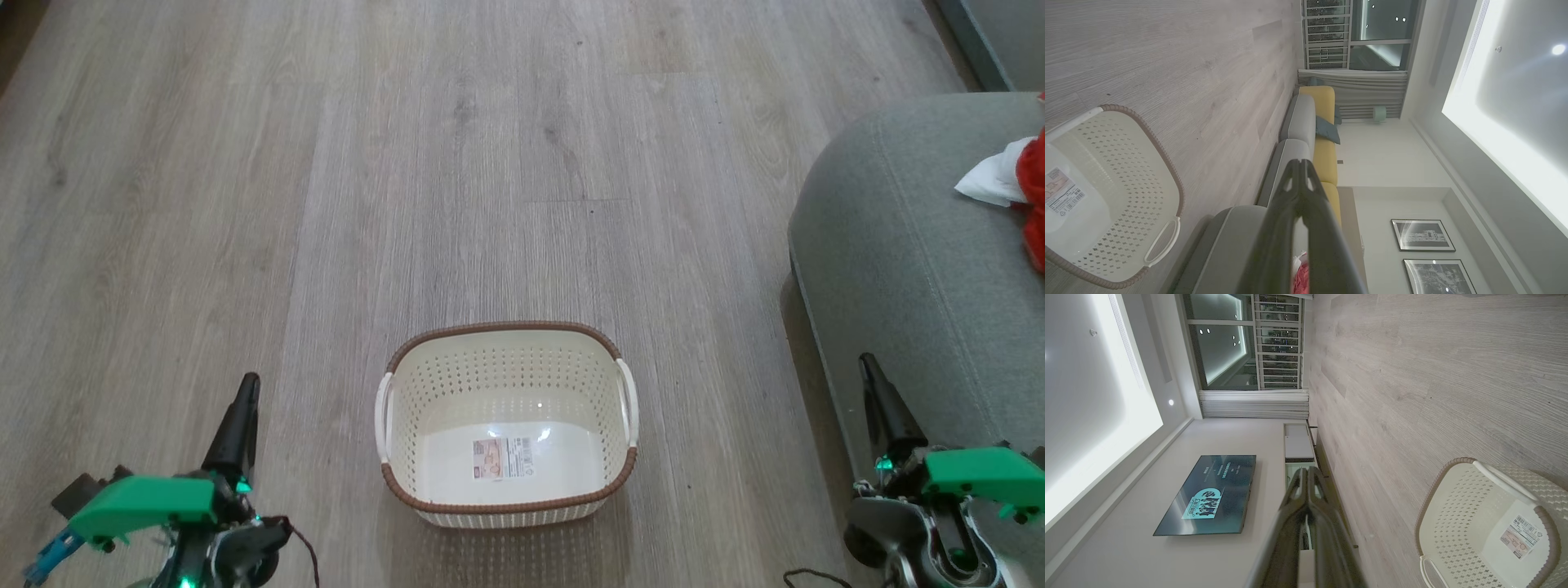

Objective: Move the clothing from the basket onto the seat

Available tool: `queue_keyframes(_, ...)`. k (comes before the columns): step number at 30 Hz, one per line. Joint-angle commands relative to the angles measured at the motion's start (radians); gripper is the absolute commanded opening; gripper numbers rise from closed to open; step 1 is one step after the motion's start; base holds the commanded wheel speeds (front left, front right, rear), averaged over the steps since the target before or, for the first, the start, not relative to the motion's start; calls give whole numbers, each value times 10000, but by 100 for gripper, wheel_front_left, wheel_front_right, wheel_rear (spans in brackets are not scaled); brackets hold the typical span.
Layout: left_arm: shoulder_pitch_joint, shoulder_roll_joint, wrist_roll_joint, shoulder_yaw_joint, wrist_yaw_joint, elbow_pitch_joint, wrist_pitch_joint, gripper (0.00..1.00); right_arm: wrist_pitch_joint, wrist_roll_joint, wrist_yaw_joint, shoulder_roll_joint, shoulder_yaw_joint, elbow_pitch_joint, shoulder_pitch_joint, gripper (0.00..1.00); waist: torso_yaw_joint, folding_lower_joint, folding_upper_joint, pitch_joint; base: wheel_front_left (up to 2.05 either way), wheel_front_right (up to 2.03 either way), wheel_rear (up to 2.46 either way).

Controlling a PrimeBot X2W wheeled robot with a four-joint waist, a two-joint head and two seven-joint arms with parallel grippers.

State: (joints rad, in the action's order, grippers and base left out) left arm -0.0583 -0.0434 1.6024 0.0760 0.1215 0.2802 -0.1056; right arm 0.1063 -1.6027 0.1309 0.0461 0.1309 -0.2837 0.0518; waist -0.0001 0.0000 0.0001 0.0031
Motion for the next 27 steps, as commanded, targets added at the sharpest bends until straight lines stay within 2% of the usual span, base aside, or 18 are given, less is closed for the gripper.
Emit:
queue_keyframes(1, -498, -68, 60, 381, 92, -347, -79, 0, 71, -57, -2, 41, -168, 389, 561, 0, 1, 0, -1, 0, 0, 0, 0)
queue_keyframes(27, -498, -68, 61, 379, 92, -348, -78, 0, 70, -58, -2, 41, -169, 389, 561, 0, 1, 0, -1, 0, 0, 0, 0)
